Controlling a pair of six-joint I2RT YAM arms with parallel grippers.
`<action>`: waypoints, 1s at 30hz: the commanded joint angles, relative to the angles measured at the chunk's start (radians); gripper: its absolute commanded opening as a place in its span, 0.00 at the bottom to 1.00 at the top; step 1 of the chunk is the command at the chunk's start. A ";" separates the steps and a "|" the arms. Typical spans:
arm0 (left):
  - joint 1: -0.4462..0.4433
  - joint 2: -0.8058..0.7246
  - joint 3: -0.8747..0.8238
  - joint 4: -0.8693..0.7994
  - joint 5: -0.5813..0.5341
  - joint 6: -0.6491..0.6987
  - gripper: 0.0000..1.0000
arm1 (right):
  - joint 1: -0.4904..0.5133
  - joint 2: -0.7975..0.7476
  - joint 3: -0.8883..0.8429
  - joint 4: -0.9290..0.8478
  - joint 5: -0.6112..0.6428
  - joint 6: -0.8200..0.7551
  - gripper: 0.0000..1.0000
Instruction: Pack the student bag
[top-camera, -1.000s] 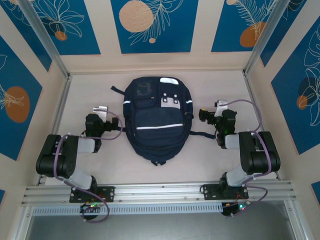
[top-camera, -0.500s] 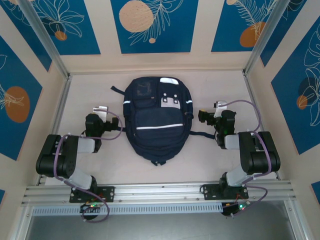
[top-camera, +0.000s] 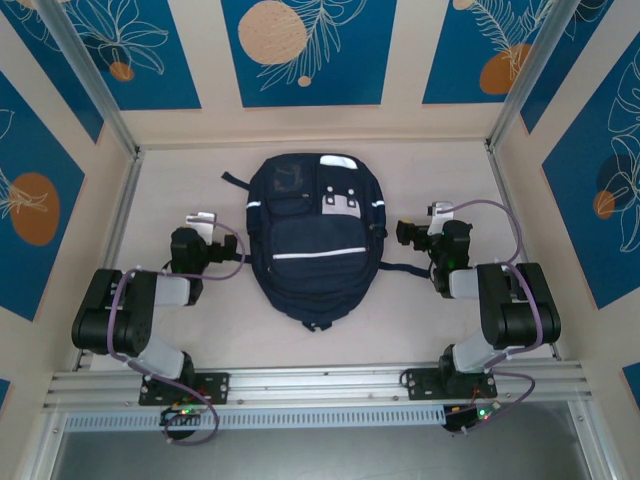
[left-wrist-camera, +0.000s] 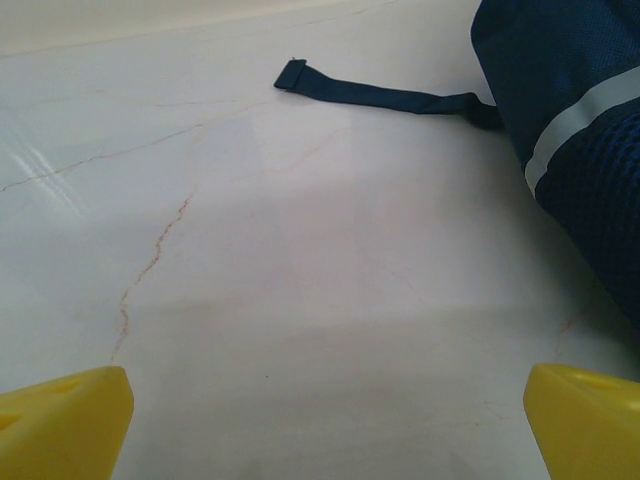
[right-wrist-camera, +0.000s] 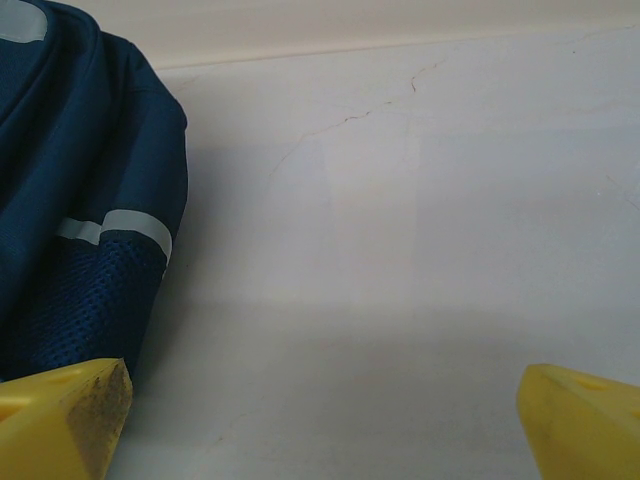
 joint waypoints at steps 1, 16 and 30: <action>0.011 -0.004 0.008 0.025 0.025 -0.007 1.00 | -0.001 -0.011 -0.005 0.004 -0.017 -0.010 0.99; 0.011 -0.003 0.008 0.026 0.024 -0.007 1.00 | -0.001 -0.011 -0.006 0.004 -0.017 -0.010 0.99; 0.012 -0.001 0.015 0.014 0.026 -0.009 1.00 | -0.001 -0.011 -0.005 0.003 -0.017 -0.010 0.99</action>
